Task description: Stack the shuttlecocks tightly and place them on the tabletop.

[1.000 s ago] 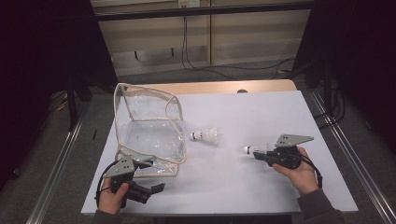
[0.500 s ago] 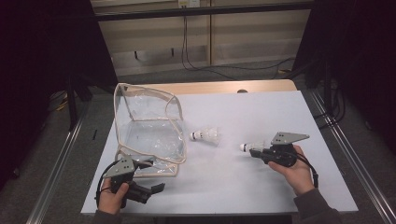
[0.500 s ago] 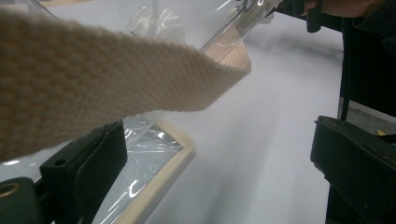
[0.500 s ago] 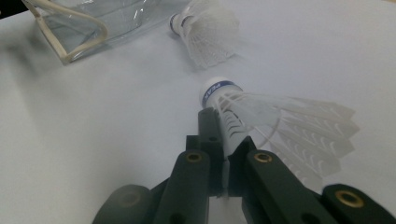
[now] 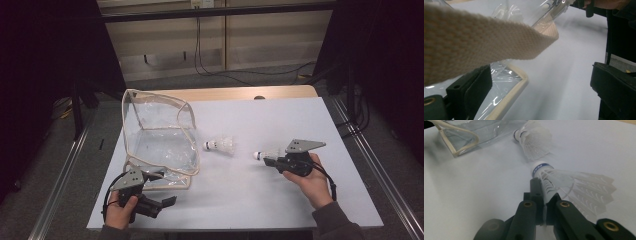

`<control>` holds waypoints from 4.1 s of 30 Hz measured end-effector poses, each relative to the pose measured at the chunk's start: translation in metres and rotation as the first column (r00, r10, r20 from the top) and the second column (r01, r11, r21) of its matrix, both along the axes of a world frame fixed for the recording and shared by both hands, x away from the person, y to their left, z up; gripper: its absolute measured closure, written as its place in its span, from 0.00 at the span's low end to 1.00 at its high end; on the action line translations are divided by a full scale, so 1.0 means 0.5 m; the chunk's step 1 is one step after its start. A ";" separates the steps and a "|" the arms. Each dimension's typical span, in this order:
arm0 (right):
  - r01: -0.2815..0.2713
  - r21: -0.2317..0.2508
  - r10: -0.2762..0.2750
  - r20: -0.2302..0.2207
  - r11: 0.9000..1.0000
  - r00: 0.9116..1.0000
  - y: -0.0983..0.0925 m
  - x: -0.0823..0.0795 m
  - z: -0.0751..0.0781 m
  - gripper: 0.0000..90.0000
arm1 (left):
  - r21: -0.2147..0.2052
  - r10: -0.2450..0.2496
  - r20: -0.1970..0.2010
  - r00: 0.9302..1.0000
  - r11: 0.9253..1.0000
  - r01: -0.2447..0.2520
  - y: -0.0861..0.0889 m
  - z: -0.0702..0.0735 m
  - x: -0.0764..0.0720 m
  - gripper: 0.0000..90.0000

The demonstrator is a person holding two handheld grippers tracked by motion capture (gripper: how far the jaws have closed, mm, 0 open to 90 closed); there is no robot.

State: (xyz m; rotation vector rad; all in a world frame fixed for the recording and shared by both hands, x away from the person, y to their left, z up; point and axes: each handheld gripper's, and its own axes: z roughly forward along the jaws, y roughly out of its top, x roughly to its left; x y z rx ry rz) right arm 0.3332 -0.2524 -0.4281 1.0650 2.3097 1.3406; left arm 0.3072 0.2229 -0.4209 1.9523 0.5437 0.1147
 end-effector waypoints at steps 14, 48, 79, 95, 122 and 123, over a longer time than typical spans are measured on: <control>0.014 0.012 -0.014 0.006 1.000 1.000 0.004 0.006 0.002 1.00 | -0.004 0.004 0.000 1.000 1.000 -0.004 0.000 -0.001 0.000 0.04; 0.023 0.022 -0.024 0.004 0.999 1.000 0.029 0.049 0.013 1.00 | -0.010 0.004 -0.003 1.000 1.000 -0.004 0.001 -0.002 -0.001 0.05; 0.013 0.005 -0.013 0.001 1.000 1.000 0.065 0.084 0.020 1.00 | -0.015 0.002 -0.004 1.000 1.000 -0.002 0.002 -0.001 -0.001 0.05; 0.024 -0.025 -0.024 -0.008 0.999 1.000 0.074 0.101 0.010 1.00 | -0.012 0.002 -0.003 1.000 1.000 -0.002 0.003 -0.001 -0.002 0.05; 0.018 -0.060 -0.020 -0.024 0.998 1.000 0.094 0.123 -0.005 1.00 | -0.020 0.005 -0.006 1.000 1.000 -0.005 0.002 -0.001 -0.002 0.05; 0.020 -0.059 -0.021 -0.027 0.998 0.999 0.095 0.124 -0.006 1.00 | -0.020 0.005 -0.005 1.000 1.000 -0.005 0.002 -0.001 -0.002 0.05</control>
